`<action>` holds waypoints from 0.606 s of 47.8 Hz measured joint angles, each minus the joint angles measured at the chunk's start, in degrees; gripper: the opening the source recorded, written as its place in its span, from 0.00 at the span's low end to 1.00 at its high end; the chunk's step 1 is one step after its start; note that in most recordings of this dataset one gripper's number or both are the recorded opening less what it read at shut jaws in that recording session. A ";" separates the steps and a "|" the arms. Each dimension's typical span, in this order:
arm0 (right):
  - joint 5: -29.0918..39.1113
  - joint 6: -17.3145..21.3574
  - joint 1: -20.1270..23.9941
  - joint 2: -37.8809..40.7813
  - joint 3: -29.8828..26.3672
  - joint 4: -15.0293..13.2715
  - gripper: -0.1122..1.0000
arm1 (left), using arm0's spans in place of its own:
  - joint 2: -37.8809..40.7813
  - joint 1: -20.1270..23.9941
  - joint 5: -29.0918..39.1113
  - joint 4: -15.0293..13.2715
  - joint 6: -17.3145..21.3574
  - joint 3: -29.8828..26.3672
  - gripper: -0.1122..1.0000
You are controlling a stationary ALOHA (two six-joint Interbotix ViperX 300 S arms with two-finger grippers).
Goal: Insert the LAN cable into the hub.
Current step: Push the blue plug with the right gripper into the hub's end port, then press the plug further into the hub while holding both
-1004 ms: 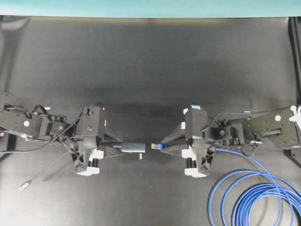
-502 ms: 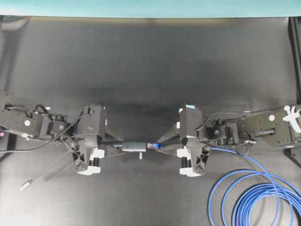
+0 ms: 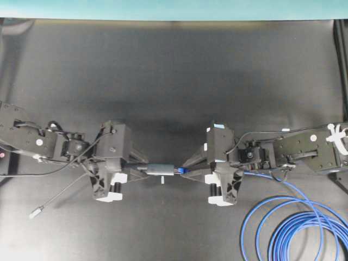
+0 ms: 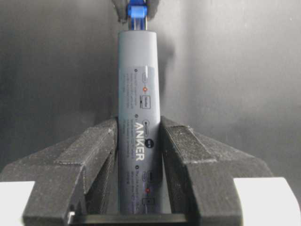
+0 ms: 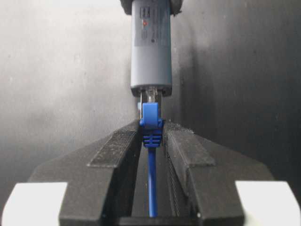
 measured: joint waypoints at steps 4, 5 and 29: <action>0.44 -0.09 -0.09 0.26 -0.09 0.00 0.22 | 0.35 0.18 0.79 0.00 0.18 -0.53 0.35; 0.88 0.00 -0.09 0.26 -0.26 -0.09 0.22 | 0.44 0.18 0.97 0.00 0.18 -0.70 0.35; 3.16 -1.49 -0.18 1.58 -1.93 -0.88 0.22 | 1.67 0.44 2.64 0.00 1.58 -2.37 0.35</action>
